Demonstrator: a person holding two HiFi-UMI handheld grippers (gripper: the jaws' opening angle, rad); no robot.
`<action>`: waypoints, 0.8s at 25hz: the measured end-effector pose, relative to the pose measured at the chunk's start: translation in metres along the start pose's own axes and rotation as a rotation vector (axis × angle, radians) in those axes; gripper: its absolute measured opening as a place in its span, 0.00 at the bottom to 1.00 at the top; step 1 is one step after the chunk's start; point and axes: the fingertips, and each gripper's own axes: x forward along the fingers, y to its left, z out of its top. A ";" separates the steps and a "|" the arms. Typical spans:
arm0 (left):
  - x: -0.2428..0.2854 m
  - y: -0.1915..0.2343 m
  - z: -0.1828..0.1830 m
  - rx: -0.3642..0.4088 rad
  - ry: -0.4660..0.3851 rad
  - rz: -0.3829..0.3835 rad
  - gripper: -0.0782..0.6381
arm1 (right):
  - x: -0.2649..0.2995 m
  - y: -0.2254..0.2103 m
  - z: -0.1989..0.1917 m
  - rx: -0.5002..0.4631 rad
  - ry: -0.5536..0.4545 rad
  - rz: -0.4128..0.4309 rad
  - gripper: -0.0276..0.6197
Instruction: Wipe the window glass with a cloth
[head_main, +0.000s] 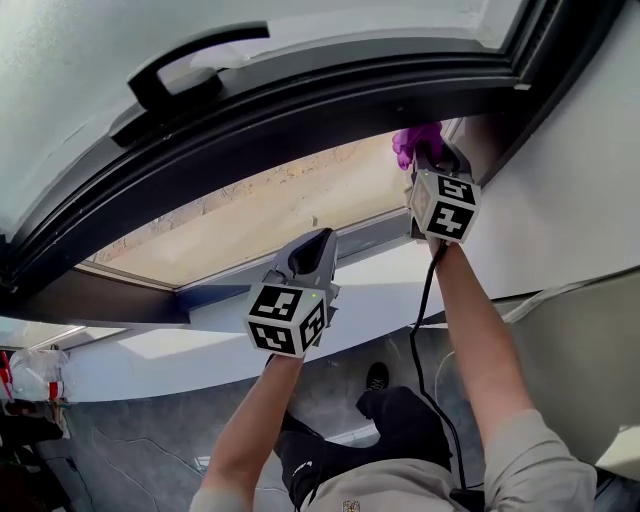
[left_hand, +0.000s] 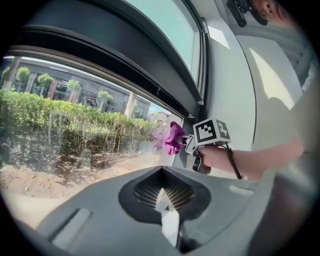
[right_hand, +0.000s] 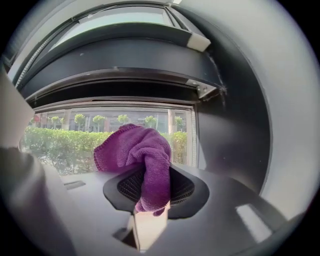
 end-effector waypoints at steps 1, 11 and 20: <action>0.003 -0.003 -0.002 0.003 0.007 -0.007 0.11 | 0.001 -0.008 0.000 0.005 0.001 -0.018 0.24; 0.014 -0.011 -0.027 0.007 0.072 -0.037 0.11 | 0.008 -0.049 -0.033 0.180 0.035 -0.205 0.24; -0.010 0.031 -0.055 0.004 0.107 -0.025 0.11 | 0.013 -0.061 -0.085 0.231 0.162 -0.334 0.24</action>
